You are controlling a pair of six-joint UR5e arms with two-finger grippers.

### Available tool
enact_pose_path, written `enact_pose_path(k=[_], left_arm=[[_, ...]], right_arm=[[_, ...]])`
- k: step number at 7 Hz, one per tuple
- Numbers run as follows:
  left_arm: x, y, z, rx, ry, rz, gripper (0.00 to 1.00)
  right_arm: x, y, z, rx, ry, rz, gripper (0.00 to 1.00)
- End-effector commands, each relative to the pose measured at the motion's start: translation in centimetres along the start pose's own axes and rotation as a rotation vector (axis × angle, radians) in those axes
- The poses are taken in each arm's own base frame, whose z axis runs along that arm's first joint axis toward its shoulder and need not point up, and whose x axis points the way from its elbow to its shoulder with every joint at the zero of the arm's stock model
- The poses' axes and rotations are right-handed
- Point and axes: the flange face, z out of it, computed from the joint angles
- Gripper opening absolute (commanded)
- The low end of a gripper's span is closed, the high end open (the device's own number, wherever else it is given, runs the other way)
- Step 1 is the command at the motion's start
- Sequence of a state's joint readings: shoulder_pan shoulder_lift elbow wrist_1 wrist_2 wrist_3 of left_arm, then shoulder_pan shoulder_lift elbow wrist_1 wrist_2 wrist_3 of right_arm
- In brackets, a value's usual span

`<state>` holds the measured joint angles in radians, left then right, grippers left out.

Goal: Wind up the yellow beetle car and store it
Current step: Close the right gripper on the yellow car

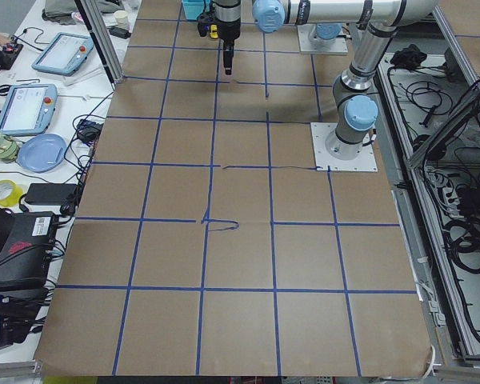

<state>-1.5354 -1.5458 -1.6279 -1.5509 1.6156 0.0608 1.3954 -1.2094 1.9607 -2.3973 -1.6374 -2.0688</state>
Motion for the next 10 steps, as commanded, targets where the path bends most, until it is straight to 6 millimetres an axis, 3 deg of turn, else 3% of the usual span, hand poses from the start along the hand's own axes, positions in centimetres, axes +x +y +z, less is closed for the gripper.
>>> enact_pose_path(k=[1, 2, 5, 6, 7, 8, 10], left_arm=[[0.0, 0.0, 0.1, -0.001, 0.003, 0.001, 1.00], [0.1, 0.0, 0.0, 0.000, 0.003, 0.004, 1.00], [0.3, -0.1, 0.1, -0.001, 0.033, 0.005, 1.00], [0.2, -0.1, 0.0, -0.001, 0.030, 0.005, 1.00], [0.1, -0.3, -0.3, 0.009, 0.029, 0.004, 1.00], [0.6, -0.7, 0.8, -0.008, 0.042, -0.005, 1.00], [0.7, -0.6, 0.5, -0.002, 0.051, -0.008, 1.00]], right_arm=[[-0.1, 1.8, 1.7, 0.006, -0.015, 0.025, 0.81], [0.2, 1.9, 2.0, -0.002, 0.000, 0.027, 0.74], [0.9, 2.5, 1.1, -0.020, 0.016, 0.033, 0.28], [0.9, 2.7, 0.5, -0.022, 0.022, 0.047, 0.20], [1.0, 2.6, -0.3, -0.020, 0.034, 0.073, 0.18], [1.1, 2.5, -1.8, -0.011, 0.028, 0.102, 0.18], [2.3, 3.1, -6.0, 0.023, -0.010, 0.191, 0.18]])
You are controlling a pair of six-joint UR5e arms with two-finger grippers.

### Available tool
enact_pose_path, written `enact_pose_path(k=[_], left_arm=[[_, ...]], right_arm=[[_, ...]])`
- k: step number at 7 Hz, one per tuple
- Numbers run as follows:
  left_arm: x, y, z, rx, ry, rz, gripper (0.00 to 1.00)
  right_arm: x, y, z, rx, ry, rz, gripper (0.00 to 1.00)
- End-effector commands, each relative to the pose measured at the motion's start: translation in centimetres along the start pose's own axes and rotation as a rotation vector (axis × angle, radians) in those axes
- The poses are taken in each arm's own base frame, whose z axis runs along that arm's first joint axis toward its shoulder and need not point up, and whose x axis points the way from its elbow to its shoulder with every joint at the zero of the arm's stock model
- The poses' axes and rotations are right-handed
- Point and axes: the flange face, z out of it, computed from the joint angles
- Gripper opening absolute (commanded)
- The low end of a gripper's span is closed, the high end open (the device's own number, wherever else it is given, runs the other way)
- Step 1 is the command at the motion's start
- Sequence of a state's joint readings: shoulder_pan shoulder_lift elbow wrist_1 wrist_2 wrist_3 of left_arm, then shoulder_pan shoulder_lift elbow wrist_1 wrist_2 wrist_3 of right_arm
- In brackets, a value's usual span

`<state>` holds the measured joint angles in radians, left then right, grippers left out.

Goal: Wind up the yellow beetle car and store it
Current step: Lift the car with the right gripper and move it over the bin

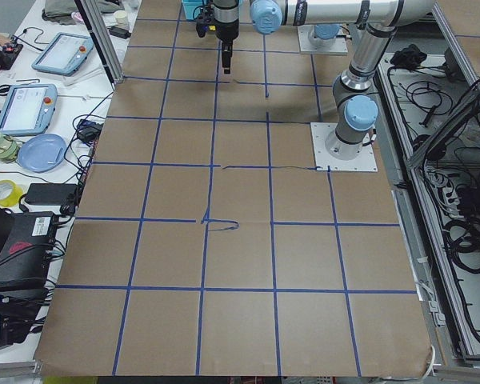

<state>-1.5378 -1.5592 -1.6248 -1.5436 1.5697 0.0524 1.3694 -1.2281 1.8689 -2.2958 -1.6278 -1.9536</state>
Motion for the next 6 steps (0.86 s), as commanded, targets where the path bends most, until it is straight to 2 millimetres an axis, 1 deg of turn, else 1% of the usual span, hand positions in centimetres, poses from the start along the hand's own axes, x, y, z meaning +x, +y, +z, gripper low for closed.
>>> enact_pose_path(k=[1, 2, 3, 4, 5, 6], left_arm=[[0.0, -0.1, -0.2, 0.006, 0.003, -0.001, 1.00], [-0.2, -0.1, -0.3, 0.008, 0.005, -0.007, 1.00], [-0.6, -0.1, -0.5, 0.012, 0.006, -0.013, 1.00], [-0.3, 0.1, -0.3, 0.008, 0.002, -0.007, 1.00], [-0.1, 0.3, -0.5, 0.012, 0.003, -0.004, 1.00], [-0.1, 0.3, -0.8, 0.018, 0.003, -0.004, 1.00]], right_arm=[[1.8, 1.3, -5.1, 0.023, -0.040, 0.056, 0.18], [3.1, 2.1, -8.4, 0.020, -0.042, 0.061, 0.18], [4.4, 3.0, -10.4, 0.011, -0.039, 0.058, 0.18], [4.1, 4.6, -10.7, 0.010, -0.044, 0.073, 0.18], [3.3, 7.7, -10.0, 0.012, -0.055, 0.086, 0.18], [2.0, 10.5, -9.0, 0.017, -0.073, 0.096, 0.18]])
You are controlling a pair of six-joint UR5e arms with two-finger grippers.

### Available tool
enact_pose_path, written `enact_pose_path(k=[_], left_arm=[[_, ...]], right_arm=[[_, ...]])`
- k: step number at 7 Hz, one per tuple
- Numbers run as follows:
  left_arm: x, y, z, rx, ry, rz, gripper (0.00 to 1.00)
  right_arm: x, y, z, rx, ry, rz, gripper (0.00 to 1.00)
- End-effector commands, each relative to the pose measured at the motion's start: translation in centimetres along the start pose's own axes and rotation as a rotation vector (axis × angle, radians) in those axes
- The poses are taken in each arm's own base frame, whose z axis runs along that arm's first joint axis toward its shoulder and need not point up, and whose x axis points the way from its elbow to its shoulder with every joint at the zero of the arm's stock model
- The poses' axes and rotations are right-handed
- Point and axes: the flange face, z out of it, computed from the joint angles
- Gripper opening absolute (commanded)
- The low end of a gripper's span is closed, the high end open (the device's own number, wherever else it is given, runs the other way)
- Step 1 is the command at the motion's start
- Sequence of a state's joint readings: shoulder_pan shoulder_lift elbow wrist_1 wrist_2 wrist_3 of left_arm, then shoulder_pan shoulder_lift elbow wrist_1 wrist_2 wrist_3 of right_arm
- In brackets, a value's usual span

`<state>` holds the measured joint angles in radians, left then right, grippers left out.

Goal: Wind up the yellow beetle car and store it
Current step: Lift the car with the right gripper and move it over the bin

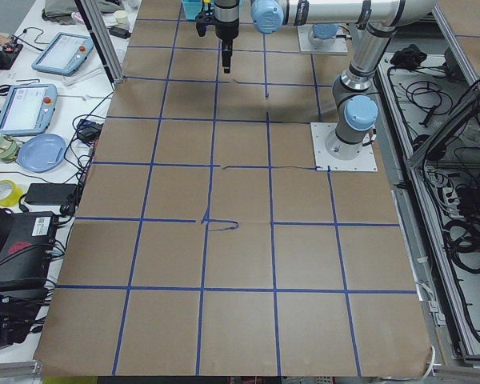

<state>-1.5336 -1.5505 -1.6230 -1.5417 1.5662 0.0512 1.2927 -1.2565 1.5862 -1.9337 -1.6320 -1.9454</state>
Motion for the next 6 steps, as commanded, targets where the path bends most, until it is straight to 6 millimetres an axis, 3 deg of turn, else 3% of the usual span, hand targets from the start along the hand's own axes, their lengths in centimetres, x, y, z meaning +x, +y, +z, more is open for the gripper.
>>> enact_pose_path(k=[1, 2, 3, 4, 6], left_arm=[[0.0, 0.1, -0.3, 0.006, 0.000, 0.000, 1.00], [0.0, -0.1, -0.2, 0.005, 0.012, -0.006, 1.00], [0.4, 0.0, 0.2, 0.000, 0.043, -0.015, 1.00], [0.2, -0.1, 0.0, 0.005, 0.046, -0.023, 1.00], [0.2, -0.9, 1.1, 0.000, 0.051, -0.058, 1.00]], right_arm=[[-1.9, 6.3, 1.8, 0.009, -0.026, 0.038, 0.18], [-2.8, 9.4, 2.7, 0.012, -0.030, 0.071, 0.18], [-3.0, 11.4, 5.1, -0.007, 0.000, 0.042, 0.18], [-3.8, 12.6, 7.9, -0.016, 0.017, 0.049, 0.18], [-5.2, 12.6, 12.3, -0.003, -0.007, 0.061, 0.18]])
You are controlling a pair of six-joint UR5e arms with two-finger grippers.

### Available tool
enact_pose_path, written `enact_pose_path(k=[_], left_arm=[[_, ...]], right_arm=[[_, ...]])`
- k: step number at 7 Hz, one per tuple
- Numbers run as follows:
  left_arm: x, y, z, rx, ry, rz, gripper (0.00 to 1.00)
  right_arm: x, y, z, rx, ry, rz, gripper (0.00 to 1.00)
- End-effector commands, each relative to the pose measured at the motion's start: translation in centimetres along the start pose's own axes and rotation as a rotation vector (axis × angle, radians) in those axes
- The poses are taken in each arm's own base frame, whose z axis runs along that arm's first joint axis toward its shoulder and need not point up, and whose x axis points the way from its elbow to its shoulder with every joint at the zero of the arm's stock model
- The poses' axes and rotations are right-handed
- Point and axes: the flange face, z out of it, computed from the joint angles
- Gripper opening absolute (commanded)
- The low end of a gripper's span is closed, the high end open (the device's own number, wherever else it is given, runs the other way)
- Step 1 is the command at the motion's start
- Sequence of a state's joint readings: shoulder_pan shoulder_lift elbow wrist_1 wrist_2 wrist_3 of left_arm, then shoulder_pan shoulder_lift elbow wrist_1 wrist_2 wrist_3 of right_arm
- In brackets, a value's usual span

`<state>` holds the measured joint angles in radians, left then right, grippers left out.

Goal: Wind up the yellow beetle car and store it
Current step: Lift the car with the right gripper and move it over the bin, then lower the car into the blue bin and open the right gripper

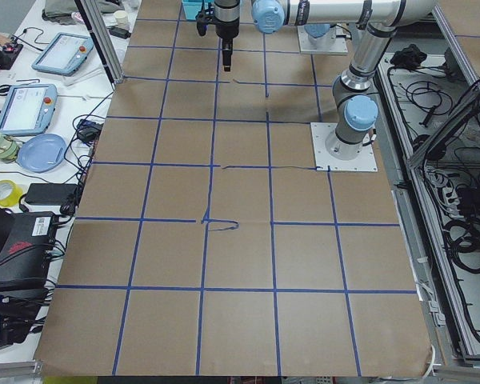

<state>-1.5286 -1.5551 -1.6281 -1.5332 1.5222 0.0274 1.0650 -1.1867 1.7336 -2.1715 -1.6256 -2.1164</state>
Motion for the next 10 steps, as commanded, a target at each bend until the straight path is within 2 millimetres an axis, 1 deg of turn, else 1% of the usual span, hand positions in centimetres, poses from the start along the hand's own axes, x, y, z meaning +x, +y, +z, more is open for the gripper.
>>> enact_pose_path(k=[1, 2, 3, 4, 5, 6, 7, 8, 9, 10], left_arm=[[-0.1, -0.6, 0.4, 0.010, 0.008, -0.043, 1.00], [0.0, -0.7, 0.5, 0.009, 0.007, -0.046, 1.00], [-0.1, -0.5, 0.3, 0.012, 0.002, -0.046, 1.00], [-0.3, -0.4, 0.1, 0.013, -0.006, -0.043, 1.00], [-0.4, -0.6, 0.2, 0.012, -0.001, -0.047, 1.00], [-0.4, -0.5, 0.1, 0.013, 0.000, -0.044, 1.00], [-0.3, -0.6, -0.1, 0.015, 0.003, -0.046, 1.00], [-0.3, -0.5, 0.2, 0.010, -0.006, -0.042, 1.00], [-0.4, -0.5, -0.7, 0.032, -0.006, -0.034, 1.00], [-0.2, -0.4, -0.5, 0.029, -0.006, -0.031, 1.00]], right_arm=[[-0.6, 0.5, 5.1, -0.002, -0.011, 0.006, 0.20], [-0.6, 0.7, 5.8, 0.001, -0.015, 0.007, 0.20], [-0.7, 0.6, 6.0, 0.005, -0.022, 0.006, 0.32], [-0.8, 0.4, 5.8, 0.011, -0.029, 0.006, 0.71], [-1.1, 0.2, 5.6, 0.023, -0.048, 0.009, 0.95], [-1.4, 0.2, 3.6, 0.028, -0.054, 0.018, 1.00], [-2.2, -0.2, 0.0, 0.029, -0.039, 0.022, 1.00], [-3.1, -0.7, -3.8, 0.024, -0.028, 0.047, 1.00], [-3.8, -1.1, -8.1, 0.021, -0.023, 0.064, 1.00], [-4.0, -1.1, -11.5, 0.036, -0.052, 0.098, 1.00]])
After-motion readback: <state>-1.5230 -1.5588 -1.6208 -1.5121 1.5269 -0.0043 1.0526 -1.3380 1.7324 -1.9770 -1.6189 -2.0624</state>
